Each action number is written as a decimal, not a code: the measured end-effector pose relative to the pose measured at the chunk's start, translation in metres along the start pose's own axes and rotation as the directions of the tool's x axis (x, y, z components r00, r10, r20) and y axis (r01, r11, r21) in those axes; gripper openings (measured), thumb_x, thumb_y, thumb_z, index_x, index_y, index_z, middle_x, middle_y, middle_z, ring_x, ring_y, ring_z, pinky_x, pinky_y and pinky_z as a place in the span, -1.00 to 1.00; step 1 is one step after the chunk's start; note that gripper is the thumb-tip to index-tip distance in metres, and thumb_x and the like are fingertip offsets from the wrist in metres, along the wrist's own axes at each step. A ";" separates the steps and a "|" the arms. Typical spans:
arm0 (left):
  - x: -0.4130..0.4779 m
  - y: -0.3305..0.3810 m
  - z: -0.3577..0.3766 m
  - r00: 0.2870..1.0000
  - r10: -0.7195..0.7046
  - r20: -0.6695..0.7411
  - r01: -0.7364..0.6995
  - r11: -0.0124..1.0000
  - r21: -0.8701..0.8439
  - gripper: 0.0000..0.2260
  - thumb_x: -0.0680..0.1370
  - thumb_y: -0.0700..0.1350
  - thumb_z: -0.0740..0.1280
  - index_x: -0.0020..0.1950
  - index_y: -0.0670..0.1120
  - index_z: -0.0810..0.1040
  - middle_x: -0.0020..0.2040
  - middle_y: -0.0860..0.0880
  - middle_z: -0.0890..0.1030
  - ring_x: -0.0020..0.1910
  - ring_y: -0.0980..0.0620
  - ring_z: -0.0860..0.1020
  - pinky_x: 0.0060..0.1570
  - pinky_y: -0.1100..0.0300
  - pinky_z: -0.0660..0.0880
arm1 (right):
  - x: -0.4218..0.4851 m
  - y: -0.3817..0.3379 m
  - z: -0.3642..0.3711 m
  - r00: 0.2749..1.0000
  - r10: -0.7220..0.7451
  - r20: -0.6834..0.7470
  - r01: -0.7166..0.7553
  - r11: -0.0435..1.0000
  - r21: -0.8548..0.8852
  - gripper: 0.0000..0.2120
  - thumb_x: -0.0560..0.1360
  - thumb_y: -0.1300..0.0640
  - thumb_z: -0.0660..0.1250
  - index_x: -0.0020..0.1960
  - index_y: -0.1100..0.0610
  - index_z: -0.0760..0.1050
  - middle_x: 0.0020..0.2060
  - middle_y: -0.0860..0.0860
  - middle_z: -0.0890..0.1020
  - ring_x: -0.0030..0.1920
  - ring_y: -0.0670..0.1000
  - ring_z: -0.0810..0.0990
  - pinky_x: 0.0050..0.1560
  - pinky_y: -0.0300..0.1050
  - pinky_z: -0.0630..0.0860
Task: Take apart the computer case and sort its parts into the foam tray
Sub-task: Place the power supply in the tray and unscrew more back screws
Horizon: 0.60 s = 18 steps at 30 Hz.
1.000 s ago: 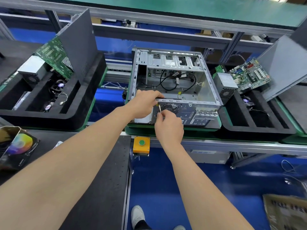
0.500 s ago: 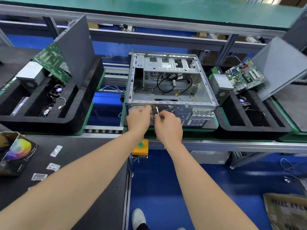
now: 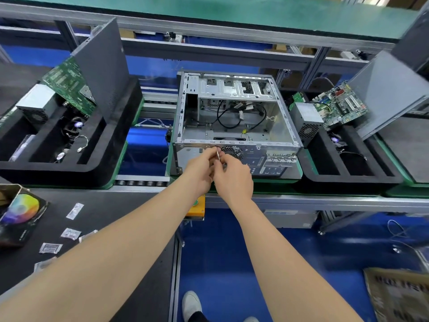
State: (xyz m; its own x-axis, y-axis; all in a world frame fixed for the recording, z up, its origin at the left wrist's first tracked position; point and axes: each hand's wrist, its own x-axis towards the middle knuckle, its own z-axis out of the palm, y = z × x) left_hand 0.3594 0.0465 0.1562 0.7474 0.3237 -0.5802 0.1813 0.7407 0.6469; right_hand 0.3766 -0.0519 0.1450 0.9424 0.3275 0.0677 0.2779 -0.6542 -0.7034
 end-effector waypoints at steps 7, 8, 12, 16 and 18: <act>-0.003 -0.010 0.003 1.000 0.004 0.021 -0.003 0.999 -0.041 -0.89 0.61 -0.07 0.37 0.05 -0.07 0.66 0.01 0.00 0.71 -0.09 0.06 0.66 -0.15 0.16 0.64 | -0.006 0.013 0.007 0.999 -0.015 0.034 0.014 1.000 0.015 -0.76 0.71 -0.10 0.12 0.30 -0.16 0.48 -0.17 0.00 0.68 -0.13 0.13 0.63 -0.12 0.11 0.60; -0.002 -0.012 0.005 1.000 0.011 0.022 -0.010 0.999 -0.042 -0.89 0.62 -0.07 0.37 0.05 -0.07 0.66 0.01 0.00 0.72 -0.09 0.05 0.66 -0.19 0.18 0.63 | -0.008 0.015 0.008 0.999 -0.023 0.026 0.022 0.999 0.028 -0.78 0.72 -0.09 0.10 0.27 -0.14 0.47 -0.19 -0.01 0.67 -0.16 0.12 0.64 -0.14 0.12 0.61; 0.001 -0.022 0.015 0.999 0.045 0.020 -0.045 0.999 -0.025 -0.82 0.60 -0.07 0.38 0.14 -0.12 0.66 0.03 -0.03 0.72 -0.05 0.02 0.66 -0.14 0.16 0.64 | -0.015 0.029 0.008 0.996 -0.041 -0.084 0.052 0.989 0.140 -0.86 0.75 -0.05 0.07 0.10 -0.12 0.39 -0.26 -0.08 0.63 -0.27 0.04 0.61 -0.28 0.12 0.55; 0.001 -0.042 0.035 0.998 0.057 0.027 -0.060 0.992 0.108 -0.82 0.58 -0.06 0.40 0.10 -0.11 0.69 -0.04 -0.09 0.73 -0.10 -0.02 0.68 -0.04 0.05 0.62 | -0.012 0.045 -0.007 0.971 -0.003 -0.241 0.060 0.972 0.227 -0.88 0.74 -0.06 0.15 0.01 -0.15 0.35 -0.31 -0.15 0.60 -0.30 -0.13 0.58 -0.36 -0.09 0.49; 0.000 -0.054 0.051 0.999 0.026 0.045 -0.031 0.992 0.123 -0.83 0.58 -0.06 0.40 0.07 -0.11 0.72 -0.07 -0.09 0.73 -0.13 -0.02 0.67 -0.06 0.08 0.61 | -0.006 0.056 -0.019 0.958 0.054 -0.282 0.026 0.962 0.272 -0.89 0.70 -0.05 0.22 0.00 -0.10 0.39 -0.29 -0.15 0.61 -0.26 -0.15 0.60 -0.34 -0.22 0.46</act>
State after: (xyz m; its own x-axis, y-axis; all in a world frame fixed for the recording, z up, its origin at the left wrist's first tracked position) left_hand 0.3821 -0.0242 0.1466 0.7801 0.3156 -0.5403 0.2352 0.6522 0.7206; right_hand 0.3901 -0.1036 0.1191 0.9702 0.0864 0.2263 0.2411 -0.4353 -0.8674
